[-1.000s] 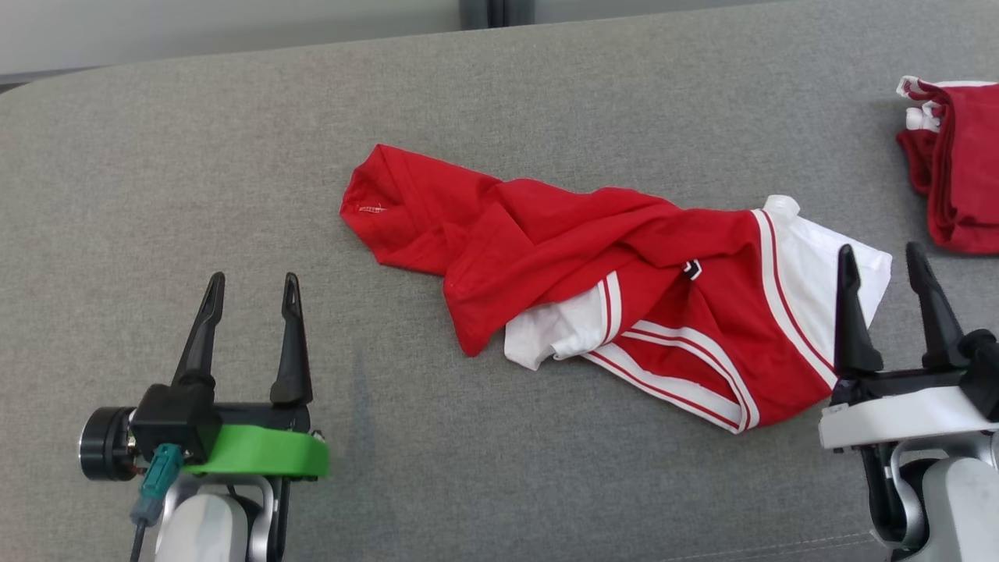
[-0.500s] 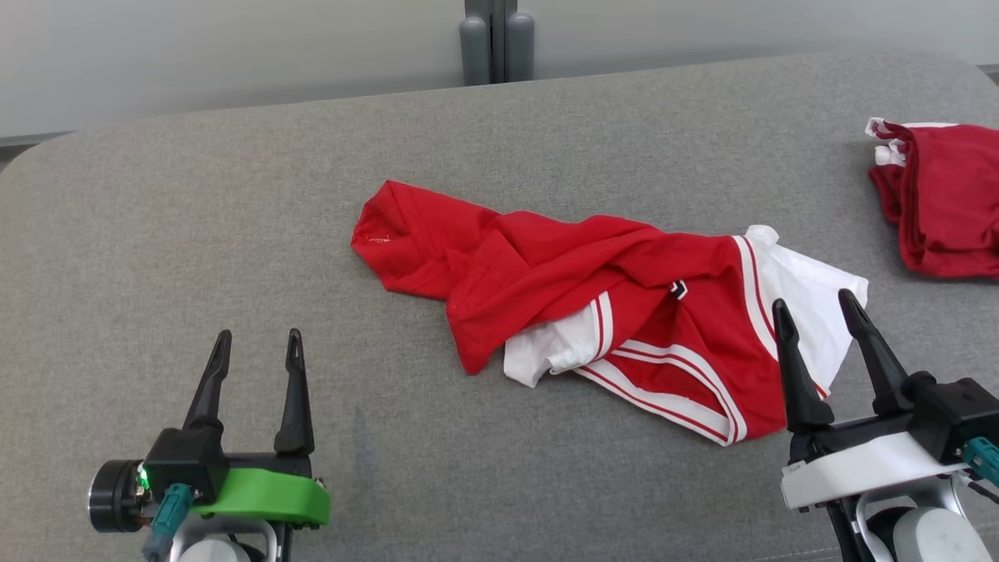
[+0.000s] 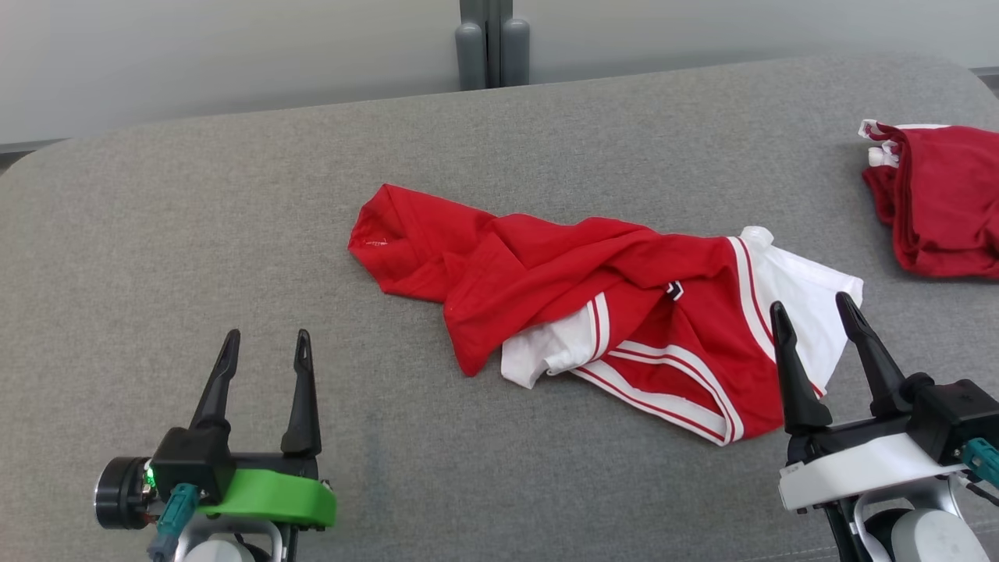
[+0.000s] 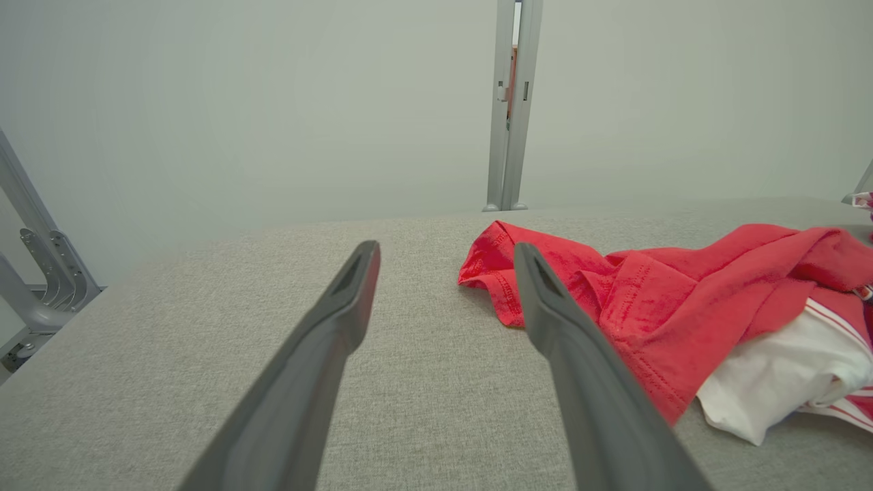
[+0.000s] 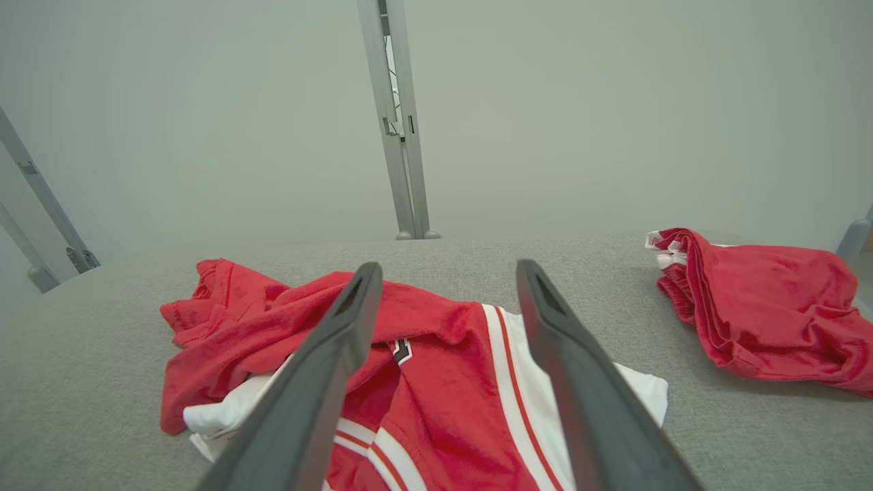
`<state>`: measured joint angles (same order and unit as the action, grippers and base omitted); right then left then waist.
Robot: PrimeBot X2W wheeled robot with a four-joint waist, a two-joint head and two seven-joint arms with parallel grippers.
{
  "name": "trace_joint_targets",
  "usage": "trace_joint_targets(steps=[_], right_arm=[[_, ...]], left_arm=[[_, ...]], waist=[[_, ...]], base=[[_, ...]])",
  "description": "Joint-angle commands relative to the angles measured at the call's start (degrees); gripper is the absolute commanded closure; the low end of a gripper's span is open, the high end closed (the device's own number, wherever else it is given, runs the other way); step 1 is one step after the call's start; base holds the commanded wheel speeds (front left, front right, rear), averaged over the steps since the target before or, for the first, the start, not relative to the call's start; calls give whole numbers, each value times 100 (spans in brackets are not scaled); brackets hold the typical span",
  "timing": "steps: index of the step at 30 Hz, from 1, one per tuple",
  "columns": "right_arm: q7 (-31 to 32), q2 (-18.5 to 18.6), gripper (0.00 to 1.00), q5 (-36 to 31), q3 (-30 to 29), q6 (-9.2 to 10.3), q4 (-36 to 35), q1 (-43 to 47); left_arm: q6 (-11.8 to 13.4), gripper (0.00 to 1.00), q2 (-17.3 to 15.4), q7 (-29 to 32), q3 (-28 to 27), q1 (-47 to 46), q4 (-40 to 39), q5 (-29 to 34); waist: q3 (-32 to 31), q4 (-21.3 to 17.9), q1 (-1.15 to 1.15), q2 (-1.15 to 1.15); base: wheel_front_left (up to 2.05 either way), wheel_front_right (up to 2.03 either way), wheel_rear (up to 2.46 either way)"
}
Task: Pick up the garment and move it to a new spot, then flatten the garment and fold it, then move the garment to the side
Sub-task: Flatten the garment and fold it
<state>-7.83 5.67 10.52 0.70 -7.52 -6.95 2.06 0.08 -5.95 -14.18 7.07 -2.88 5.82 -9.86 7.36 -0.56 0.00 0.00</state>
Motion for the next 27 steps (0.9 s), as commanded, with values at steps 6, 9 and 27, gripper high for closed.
trace_joint_targets(steps=[6,9,27], right_arm=[[22,-15,0,25,-34,7,-65,-98],[30,-3,0,34,2,7,-89,-170],[-145,-40,0,193,100,7,145,-598]], left_arm=[[-266,0,91,211,454,-411,-28,-30],[-429,0,150,405,803,-690,189,-65],[-620,100,290,329,1842,-2221,2783,-738]], waist=[[220,22,0,0],[373,-9,0,0],[1078,-364,0,0]], base=[[0,0,0],[0,0,0],[0,0,0]])
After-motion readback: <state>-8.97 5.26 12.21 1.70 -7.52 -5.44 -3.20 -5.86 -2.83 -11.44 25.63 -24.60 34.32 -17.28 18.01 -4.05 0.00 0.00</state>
